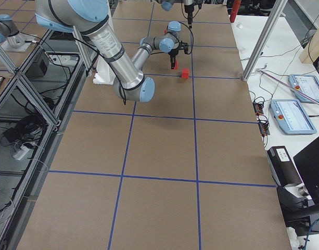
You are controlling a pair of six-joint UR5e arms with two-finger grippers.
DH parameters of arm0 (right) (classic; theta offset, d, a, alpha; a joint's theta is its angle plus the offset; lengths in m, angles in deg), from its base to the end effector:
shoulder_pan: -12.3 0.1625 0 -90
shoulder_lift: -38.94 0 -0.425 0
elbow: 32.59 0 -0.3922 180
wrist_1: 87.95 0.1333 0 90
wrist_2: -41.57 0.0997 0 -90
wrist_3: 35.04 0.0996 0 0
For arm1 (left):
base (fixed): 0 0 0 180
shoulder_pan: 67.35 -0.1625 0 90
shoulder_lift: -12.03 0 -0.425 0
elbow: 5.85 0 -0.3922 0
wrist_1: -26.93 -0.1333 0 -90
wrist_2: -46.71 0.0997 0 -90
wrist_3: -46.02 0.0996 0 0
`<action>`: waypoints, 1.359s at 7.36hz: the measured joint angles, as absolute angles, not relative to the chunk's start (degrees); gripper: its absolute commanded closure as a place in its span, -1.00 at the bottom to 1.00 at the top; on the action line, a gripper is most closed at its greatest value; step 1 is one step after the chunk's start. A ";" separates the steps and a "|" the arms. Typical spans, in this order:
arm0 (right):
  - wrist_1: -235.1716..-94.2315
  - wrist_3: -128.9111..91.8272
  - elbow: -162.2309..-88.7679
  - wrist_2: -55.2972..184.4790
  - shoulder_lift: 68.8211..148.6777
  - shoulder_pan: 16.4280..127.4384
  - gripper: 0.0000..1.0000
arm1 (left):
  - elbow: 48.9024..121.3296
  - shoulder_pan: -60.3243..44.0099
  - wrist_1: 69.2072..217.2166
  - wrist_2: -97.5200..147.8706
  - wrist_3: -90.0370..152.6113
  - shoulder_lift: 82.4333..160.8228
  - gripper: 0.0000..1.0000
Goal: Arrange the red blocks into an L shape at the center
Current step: 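Carry the red cube with the right gripper and set it beside the center cube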
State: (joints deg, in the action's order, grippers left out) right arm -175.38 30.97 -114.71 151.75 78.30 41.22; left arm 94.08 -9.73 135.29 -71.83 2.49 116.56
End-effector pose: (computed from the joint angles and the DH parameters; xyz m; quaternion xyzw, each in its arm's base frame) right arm -0.6114 -0.4508 0.1606 0.0243 -0.4117 -0.0284 0.9106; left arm 0.2469 -0.5494 0.4079 0.1378 0.3985 0.0019 0.9067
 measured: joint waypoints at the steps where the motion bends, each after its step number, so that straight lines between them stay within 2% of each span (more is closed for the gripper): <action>1: -174.64 31.02 -113.16 151.66 77.96 41.22 1.00 | 94.07 -9.74 135.30 -71.85 2.45 116.56 -0.99; 10: -172.26 30.86 -108.19 148.55 77.43 41.64 1.00 | 94.48 -9.88 135.38 -71.86 2.42 116.71 -0.99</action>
State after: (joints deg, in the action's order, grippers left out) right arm -172.26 30.86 -108.19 148.55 77.43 41.64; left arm 94.48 -9.88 135.38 -71.86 2.42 116.71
